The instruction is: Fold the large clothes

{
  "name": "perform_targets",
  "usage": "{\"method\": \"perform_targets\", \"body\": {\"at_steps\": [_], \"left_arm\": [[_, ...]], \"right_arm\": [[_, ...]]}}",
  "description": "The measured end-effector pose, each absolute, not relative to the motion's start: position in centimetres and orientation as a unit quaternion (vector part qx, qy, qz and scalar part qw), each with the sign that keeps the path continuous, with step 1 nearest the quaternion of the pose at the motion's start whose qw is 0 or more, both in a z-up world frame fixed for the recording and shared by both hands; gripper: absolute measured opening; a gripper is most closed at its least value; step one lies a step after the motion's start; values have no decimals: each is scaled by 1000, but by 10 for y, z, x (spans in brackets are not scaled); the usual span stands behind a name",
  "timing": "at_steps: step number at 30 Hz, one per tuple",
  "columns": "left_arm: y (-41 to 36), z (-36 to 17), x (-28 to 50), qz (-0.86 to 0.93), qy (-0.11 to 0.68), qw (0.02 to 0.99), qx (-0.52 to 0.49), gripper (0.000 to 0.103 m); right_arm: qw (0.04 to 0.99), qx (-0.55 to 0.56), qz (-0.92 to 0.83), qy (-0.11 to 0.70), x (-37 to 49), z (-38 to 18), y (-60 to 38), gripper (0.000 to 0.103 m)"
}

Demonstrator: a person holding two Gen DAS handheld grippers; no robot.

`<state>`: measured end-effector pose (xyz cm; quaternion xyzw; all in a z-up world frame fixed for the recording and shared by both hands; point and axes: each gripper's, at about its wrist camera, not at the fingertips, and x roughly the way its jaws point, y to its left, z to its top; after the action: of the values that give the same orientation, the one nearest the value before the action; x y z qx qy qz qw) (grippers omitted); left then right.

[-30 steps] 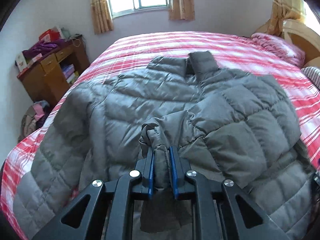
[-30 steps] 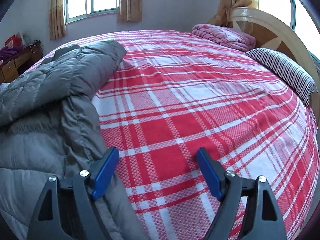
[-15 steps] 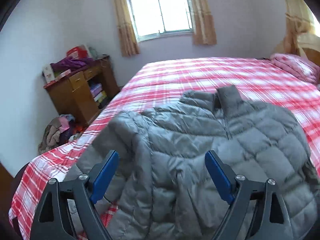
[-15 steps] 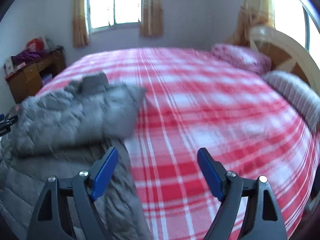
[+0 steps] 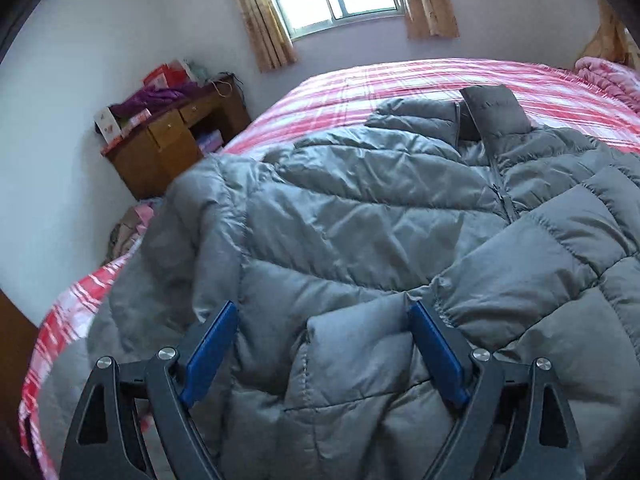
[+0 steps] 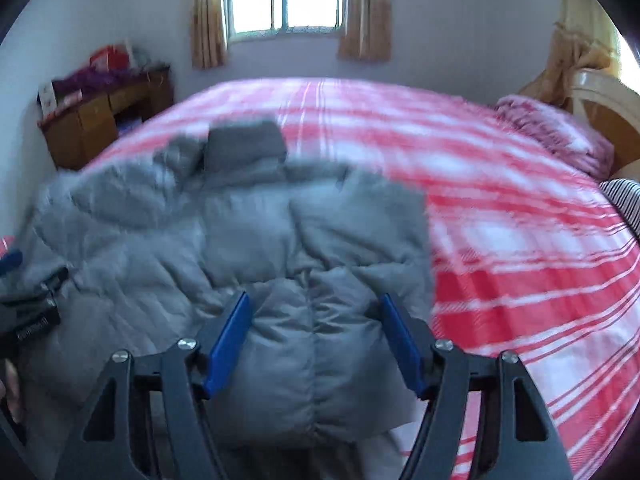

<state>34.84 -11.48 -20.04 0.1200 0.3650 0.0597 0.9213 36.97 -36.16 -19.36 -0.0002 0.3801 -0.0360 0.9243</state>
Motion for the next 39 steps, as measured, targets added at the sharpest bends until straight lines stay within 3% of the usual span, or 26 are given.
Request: {"method": "perform_targets", "body": {"at_steps": [17, 22, 25, 32, 39], "left_arm": [[-111, -215, 364, 50, 397, 912, 95, 97], [-108, -216, 364, 48, 396, 912, 91, 97], [-106, -215, 363, 44, 398, 912, 84, 97], [-105, -216, 365, 41, 403, 911, 76, 97], [-108, -217, 367, 45, 402, 911, 84, 97]], "right_arm": [[898, -27, -52, 435, 382, -211, -356, 73], [920, 0, -53, 388, 360, -170, -347, 73], [928, -39, -23, 370, 352, -158, -312, 73], [909, -49, 1, 413, 364, -209, -286, 73], [901, -43, 3, 431, 373, -216, -291, 76]]}}
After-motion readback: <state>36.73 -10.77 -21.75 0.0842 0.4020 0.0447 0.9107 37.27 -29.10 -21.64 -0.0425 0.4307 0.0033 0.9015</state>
